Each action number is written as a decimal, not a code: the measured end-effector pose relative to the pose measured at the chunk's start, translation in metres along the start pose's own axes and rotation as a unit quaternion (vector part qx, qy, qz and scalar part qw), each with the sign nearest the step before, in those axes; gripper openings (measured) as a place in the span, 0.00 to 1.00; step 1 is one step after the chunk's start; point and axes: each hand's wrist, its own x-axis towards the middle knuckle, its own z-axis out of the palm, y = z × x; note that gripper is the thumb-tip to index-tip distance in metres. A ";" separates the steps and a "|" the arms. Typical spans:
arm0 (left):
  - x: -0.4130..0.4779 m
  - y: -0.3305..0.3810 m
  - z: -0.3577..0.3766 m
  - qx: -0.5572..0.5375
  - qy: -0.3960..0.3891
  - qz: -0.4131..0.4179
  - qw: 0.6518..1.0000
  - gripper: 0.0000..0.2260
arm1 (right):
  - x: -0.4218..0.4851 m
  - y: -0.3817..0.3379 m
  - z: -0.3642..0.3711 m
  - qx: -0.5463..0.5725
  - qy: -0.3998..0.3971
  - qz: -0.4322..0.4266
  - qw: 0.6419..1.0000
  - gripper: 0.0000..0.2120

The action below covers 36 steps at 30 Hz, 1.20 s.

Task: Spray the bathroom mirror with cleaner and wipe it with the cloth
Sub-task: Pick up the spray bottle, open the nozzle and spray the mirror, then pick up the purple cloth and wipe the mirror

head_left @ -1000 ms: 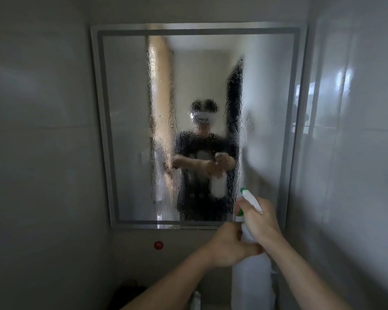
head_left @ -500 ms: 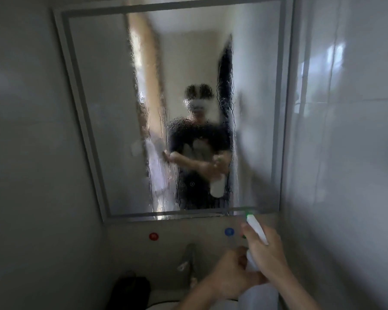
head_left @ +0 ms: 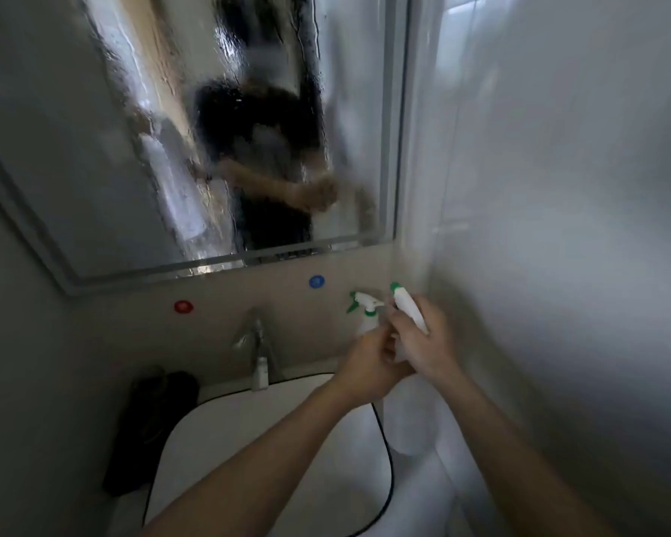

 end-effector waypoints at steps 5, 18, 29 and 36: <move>-0.005 -0.012 0.037 0.074 -0.039 -0.025 0.996 0.18 | -0.024 0.038 -0.037 -0.129 0.010 0.017 0.991 0.07; -0.055 -0.090 0.094 0.261 -0.167 -0.082 0.947 0.25 | -0.086 0.140 -0.060 -0.257 -0.027 0.086 0.962 0.07; -0.110 -0.142 0.050 0.201 -0.112 -0.177 0.957 0.18 | -0.117 0.184 -0.043 -0.279 -0.013 0.090 0.956 0.09; -0.130 -0.160 0.028 0.153 -0.068 -0.218 0.961 0.14 | -0.131 0.186 -0.028 -0.288 -0.008 0.108 0.952 0.07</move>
